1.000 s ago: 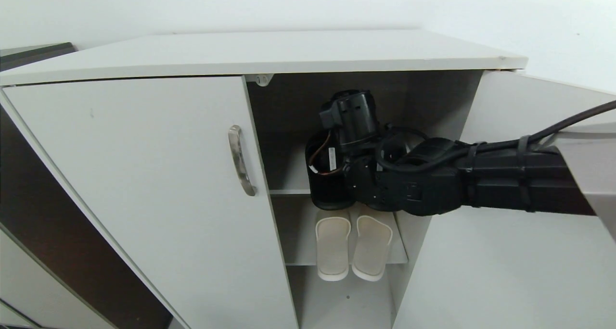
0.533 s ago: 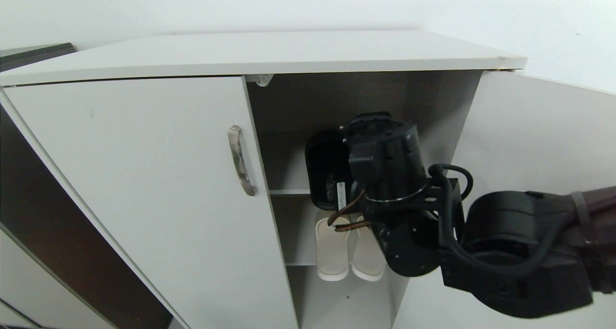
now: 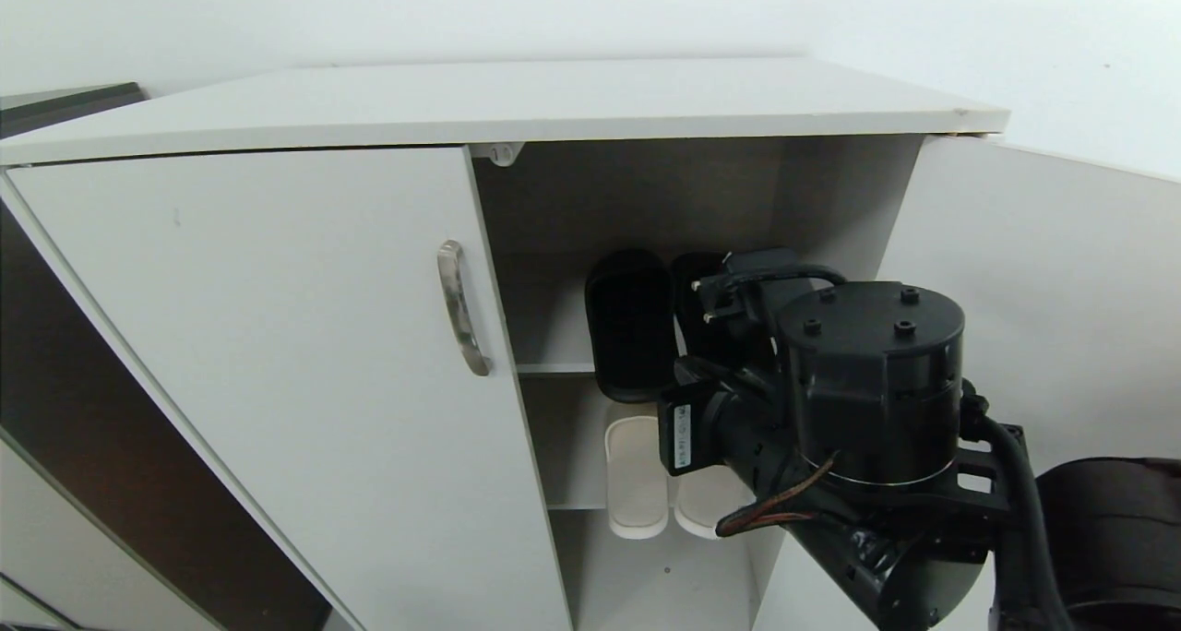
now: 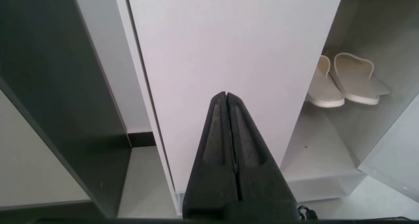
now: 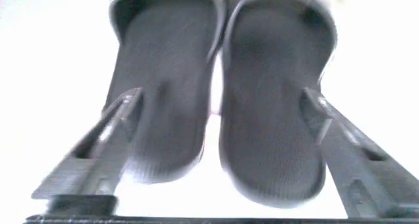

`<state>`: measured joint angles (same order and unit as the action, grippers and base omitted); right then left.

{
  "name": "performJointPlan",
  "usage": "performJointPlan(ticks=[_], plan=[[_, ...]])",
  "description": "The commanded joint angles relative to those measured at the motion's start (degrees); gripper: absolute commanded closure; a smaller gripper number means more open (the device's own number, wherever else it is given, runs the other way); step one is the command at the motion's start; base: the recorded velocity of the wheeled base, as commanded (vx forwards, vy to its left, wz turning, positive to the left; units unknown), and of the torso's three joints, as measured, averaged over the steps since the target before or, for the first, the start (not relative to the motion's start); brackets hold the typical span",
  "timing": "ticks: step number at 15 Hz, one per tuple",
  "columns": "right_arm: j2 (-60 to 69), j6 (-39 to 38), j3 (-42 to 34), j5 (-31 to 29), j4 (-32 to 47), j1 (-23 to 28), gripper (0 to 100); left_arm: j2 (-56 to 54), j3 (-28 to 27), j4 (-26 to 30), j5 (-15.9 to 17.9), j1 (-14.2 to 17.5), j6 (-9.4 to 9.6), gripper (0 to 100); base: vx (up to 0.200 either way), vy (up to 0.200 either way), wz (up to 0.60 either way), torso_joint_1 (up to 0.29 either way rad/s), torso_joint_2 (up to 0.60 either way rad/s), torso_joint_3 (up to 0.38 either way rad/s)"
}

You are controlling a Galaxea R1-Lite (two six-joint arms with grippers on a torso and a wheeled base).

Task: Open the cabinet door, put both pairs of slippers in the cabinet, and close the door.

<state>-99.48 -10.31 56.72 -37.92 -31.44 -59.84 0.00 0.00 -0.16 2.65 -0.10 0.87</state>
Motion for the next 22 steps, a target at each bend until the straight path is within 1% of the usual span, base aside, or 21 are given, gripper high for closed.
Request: performJointPlan(ticks=[1,8,22], plan=[[0.6,0.0,-0.3,0.0,0.0,-0.1,100,0.1,0.0,0.0,0.0,0.0,0.01,100,0.000,0.000,0.00,0.000,0.00,0.000],[0.6,0.4,-0.2,-0.6,-0.1,-1.4,100,0.0,0.0,0.0,0.0,0.0,0.01,100,0.000,0.000,0.00,0.000,0.00,0.000],[-0.3,0.2,-0.4,-0.5,-0.1,-1.3,100,0.0,0.0,0.0,0.0,0.0,-0.07,100,-0.200,0.000,0.00,0.002,0.00,0.003]])
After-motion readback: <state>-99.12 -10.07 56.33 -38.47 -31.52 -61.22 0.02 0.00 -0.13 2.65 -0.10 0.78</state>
